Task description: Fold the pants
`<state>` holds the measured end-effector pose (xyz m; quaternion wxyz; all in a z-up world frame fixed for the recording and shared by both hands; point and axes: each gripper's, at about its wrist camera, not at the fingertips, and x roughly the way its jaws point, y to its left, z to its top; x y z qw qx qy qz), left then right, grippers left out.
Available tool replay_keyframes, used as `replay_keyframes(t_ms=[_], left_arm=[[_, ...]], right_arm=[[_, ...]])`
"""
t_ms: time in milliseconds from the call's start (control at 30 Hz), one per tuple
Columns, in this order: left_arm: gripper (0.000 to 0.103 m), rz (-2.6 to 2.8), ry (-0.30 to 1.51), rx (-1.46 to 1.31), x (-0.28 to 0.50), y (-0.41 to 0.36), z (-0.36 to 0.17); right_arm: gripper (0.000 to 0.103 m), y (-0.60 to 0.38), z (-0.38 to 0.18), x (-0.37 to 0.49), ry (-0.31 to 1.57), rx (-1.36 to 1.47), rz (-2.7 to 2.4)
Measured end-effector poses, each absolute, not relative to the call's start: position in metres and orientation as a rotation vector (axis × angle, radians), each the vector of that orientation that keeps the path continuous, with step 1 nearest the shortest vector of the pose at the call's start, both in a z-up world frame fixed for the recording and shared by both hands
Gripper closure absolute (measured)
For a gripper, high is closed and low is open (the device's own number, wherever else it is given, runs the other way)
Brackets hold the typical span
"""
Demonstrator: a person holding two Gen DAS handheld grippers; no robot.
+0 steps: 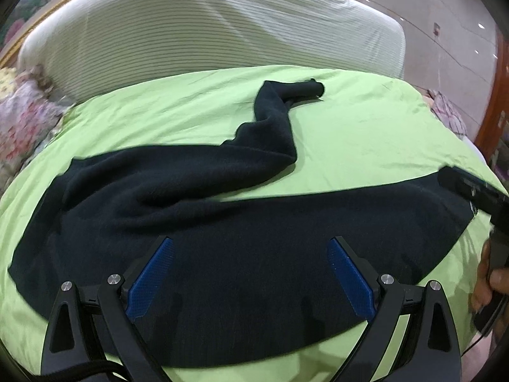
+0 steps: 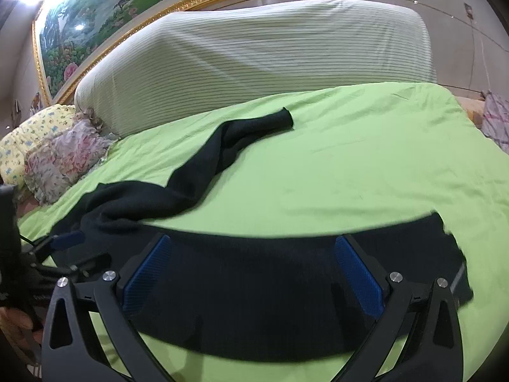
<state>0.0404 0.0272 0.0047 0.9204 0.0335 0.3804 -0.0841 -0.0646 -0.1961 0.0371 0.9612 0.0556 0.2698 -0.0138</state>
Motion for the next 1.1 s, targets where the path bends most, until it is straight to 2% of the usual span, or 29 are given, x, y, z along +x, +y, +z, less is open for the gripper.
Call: replay_keyframes(t_ms=[367,433,533,733,867,967,1033,1100], left_arm=[[0.005,-0.349,0.779,0.190,0.109,0.018,0.025],[0.005,-0.388,0.800,0.187,0.123,0.020,0.023],[0.005,-0.464,0.835,0.207,0.143,0.019,0.017],[0.005,-0.565,0.851,0.377,0.178,0.010,0.008],[0.005,-0.659,0.874,0.397,0.194,0.013,0.004],[0.006,-0.680,0.896,0.408,0.205,0.015,-0.001],[0.006,-0.697,0.922,0.404,0.212,0.017,-0.008],[0.010,-0.712,0.953,0.388,0.216,0.018,-0.014]], right_arm=[[0.002,-0.203,0.079,0.020,0.588,0.166,0.028],[0.013,-0.204,0.080,0.038,0.611,0.193,0.040],[0.022,-0.202,0.079,0.066,0.660,0.218,0.065],[0.025,-0.196,0.080,0.125,0.736,0.237,0.070],[0.028,-0.194,0.080,0.168,0.794,0.257,0.069],[0.033,-0.185,0.074,0.198,0.846,0.252,0.089],[0.043,-0.178,0.066,0.217,0.886,0.251,0.096],[0.048,-0.174,0.051,0.237,0.941,0.252,0.080]])
